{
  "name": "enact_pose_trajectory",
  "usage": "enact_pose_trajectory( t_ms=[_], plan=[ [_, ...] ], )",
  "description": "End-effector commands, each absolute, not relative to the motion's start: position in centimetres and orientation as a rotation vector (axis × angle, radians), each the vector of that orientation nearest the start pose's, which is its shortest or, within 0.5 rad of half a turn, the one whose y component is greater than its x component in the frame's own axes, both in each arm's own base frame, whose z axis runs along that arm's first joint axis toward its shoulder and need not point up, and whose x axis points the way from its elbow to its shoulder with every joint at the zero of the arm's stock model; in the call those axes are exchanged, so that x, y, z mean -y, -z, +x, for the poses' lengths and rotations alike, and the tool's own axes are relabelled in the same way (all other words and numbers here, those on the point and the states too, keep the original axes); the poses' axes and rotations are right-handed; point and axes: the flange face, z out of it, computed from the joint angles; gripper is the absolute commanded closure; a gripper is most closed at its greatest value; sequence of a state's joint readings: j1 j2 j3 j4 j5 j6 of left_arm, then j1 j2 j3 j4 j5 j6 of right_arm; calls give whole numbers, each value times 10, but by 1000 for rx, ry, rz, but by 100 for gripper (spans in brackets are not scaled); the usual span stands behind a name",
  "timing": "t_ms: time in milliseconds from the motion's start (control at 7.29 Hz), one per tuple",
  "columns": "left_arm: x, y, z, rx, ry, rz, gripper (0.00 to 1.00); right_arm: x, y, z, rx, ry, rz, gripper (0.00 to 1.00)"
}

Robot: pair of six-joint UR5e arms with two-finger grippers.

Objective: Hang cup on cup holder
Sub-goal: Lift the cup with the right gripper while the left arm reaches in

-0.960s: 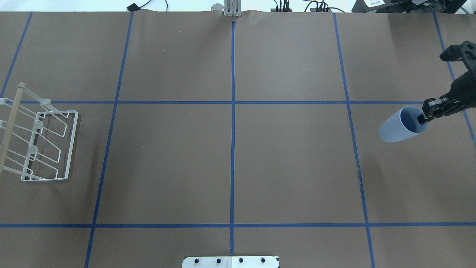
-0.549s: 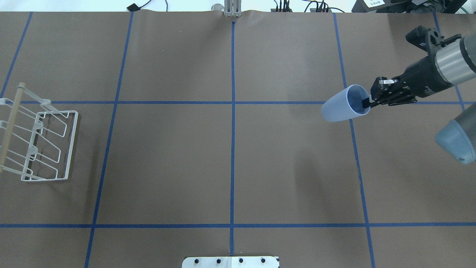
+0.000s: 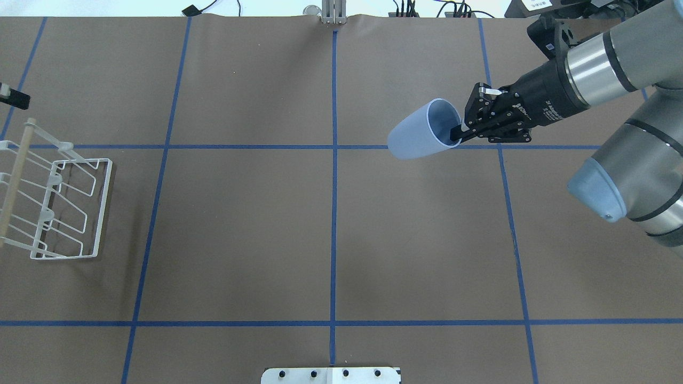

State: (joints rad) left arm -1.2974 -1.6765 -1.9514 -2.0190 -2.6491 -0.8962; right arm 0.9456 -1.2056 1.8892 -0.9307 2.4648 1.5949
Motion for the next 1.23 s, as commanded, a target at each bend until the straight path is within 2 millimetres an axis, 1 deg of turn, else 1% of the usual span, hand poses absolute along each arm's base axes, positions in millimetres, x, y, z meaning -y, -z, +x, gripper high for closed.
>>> enact_pose_trajectory(
  t_ms=[0,137,274,411,549,686,823,960,1097],
  plan=[
    [479,-314,145,-1307,-20,332,2,462,-202,-280,1482,-223,-159,100],
    [477,-306,166,-1320,9,328,2,457,-200,-284,1514,-223,-170,100],
    [480,-284,176,-1367,43,332,2,453,-197,-286,1532,-229,-188,100],
    [476,-270,191,-1441,95,271,2,446,-194,-288,1565,-233,-202,100],
    [470,-267,209,-1514,133,213,2,435,-191,-297,1614,-258,-233,100],
    [457,-265,231,-1581,182,131,2,424,-190,-312,1683,-284,-255,100],
    [447,-252,258,-1633,212,38,2,415,-192,-324,1748,-296,-280,100],
    [446,-224,278,-1684,244,31,1,408,-197,-337,1814,-342,-310,100],
    [439,-210,298,-1726,255,59,1,408,-204,-343,1869,-366,-342,100]
  ],
)
